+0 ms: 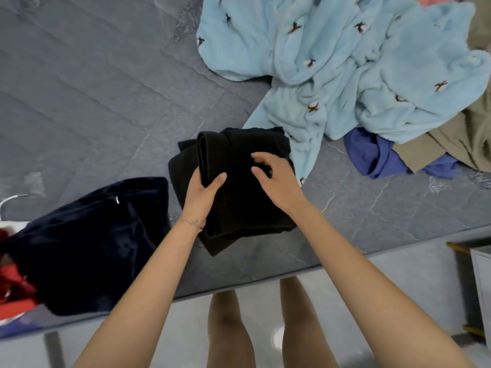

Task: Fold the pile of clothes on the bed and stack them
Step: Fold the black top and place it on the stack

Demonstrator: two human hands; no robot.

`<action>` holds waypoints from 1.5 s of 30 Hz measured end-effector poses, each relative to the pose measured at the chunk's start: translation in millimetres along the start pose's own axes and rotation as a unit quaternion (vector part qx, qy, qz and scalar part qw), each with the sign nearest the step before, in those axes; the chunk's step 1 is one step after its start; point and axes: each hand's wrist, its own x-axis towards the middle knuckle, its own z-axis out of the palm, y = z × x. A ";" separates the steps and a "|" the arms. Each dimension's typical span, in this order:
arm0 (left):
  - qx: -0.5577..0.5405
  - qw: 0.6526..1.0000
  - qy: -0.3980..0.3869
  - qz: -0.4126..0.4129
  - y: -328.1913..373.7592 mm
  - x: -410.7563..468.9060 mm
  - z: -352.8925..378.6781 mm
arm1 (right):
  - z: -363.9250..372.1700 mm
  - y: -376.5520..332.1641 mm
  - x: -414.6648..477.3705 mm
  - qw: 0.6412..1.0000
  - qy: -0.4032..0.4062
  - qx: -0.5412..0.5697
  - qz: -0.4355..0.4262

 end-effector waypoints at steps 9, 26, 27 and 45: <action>-0.008 0.996 0.090 0.011 -39.3 2.8 -67.6 | 44.6 24.4 -5.1 0.972 -0.008 -0.233 0.006; 0.514 0.823 0.040 0.238 -64.3 30.6 -39.6 | 51.1 33.5 14.9 0.979 0.061 -0.190 -0.051; 0.532 0.806 0.016 0.258 -65.1 33.0 -33.1 | 50.4 34.7 18.5 0.974 0.064 -0.206 -0.063; 0.537 0.737 -0.099 0.397 -98.2 43.9 43.0 | 12.6 33.7 109.5 0.971 0.080 0.149 0.169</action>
